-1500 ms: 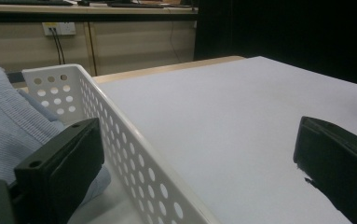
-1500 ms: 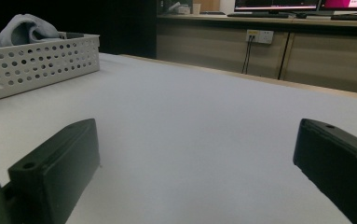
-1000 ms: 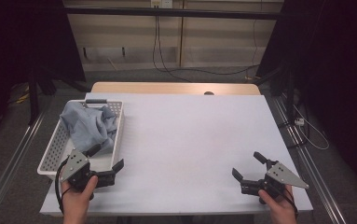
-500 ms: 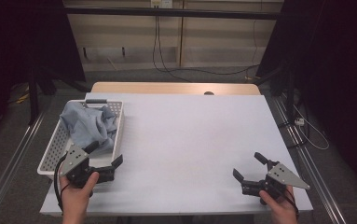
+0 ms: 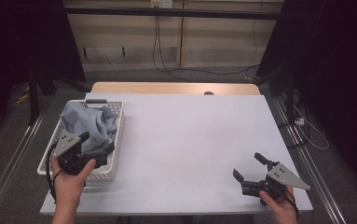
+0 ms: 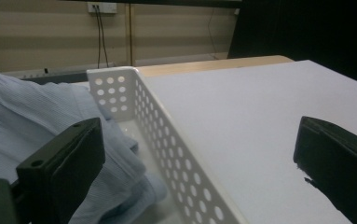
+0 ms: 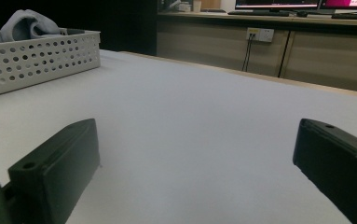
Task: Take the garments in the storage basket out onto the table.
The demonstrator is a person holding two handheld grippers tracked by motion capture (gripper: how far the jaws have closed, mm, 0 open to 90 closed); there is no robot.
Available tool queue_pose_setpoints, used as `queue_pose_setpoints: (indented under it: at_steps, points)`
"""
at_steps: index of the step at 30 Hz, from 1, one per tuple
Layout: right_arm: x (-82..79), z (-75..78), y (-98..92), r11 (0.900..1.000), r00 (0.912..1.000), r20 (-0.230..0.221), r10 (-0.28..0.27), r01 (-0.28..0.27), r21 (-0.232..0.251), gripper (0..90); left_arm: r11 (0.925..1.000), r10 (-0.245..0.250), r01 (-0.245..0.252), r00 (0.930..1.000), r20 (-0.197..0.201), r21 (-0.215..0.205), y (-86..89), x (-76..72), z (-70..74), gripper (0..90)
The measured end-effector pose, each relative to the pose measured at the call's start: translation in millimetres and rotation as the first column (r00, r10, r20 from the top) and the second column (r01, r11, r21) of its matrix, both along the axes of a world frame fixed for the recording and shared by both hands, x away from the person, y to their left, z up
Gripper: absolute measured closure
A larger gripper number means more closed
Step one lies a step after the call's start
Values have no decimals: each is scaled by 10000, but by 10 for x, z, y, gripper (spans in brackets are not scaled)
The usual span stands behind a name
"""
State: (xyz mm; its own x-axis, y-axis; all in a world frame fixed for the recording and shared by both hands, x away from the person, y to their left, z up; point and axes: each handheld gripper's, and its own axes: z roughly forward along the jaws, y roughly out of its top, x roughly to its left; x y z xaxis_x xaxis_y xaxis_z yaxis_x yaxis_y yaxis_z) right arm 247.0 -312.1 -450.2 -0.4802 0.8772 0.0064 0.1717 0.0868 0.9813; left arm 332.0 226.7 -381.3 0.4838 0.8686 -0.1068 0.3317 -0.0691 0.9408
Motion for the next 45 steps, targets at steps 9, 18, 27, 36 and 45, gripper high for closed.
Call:
queue_pose_setpoints:
  at_steps: [9,18,27,36,45]
  points:
    - [-6,1,0,10000,10000,10,22,-22,-1,0,9995,325,-325,9991,-257,3,67,161,38,23]
    - [-7,2,2,10000,10000,-2,32,-32,-25,0,9997,174,-176,9997,171,141,71,194,182,23]
    - [-9,3,-3,10000,10000,31,23,-23,-40,0,9981,252,-252,9997,12,561,108,369,228,22]
    - [-14,7,-4,10000,10000,50,38,-38,-24,0,9940,603,-561,9973,-419,934,185,631,184,22]
    - [-21,9,1,10000,10000,35,84,-84,-9,0,9873,1059,-920,9888,-1049,1296,272,849,56,22]
